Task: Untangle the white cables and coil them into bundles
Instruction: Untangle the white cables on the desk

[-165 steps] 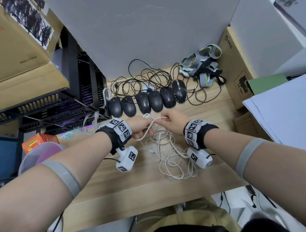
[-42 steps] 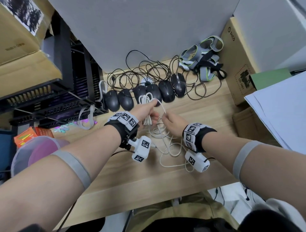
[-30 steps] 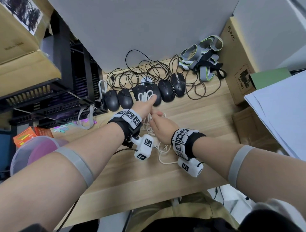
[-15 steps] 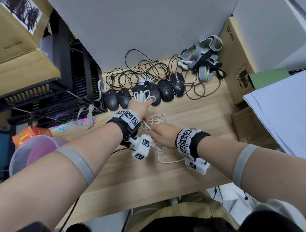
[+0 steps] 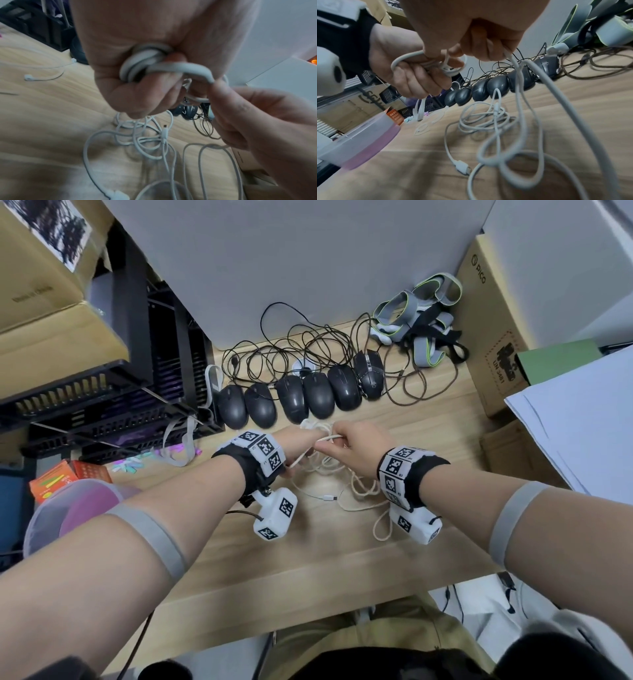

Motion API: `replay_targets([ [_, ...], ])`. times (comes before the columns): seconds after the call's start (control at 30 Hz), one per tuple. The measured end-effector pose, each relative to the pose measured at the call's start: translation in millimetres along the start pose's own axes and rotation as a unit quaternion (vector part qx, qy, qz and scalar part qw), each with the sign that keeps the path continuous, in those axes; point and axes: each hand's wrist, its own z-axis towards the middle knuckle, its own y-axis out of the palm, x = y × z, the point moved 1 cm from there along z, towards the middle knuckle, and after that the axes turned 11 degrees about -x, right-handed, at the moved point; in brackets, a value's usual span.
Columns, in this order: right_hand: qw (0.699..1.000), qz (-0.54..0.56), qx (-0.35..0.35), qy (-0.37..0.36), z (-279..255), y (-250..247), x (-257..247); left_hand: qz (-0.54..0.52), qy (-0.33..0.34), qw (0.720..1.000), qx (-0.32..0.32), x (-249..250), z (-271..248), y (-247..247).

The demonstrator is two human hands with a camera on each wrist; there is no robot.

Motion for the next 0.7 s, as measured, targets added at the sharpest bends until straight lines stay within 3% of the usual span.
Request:
replay_targets([
  [0.33, 0.990, 0.137, -0.037, 0.024, 12.6, 4.6, -1.1, -0.090, -0.023, 0.990, -0.108, 2.8, -7.5, -1.8],
  [0.47, 0.980, 0.195, -0.012, 0.024, 9.8, 2.9, 3.3, -0.035, -0.046, 0.996, -0.064, -0.8, -7.4, -4.5],
  [0.57, 0.987, 0.160, -0.026, -0.016, 4.5, -1.0, 2.1, 0.026, -0.038, 0.999, -0.029, -6.4, -4.6, -1.4],
  [0.7, 0.987, 0.162, -0.012, -0.012, 10.2, -0.9, 2.8, -0.024, -0.022, 0.995, -0.089, -4.6, -6.7, 4.2],
])
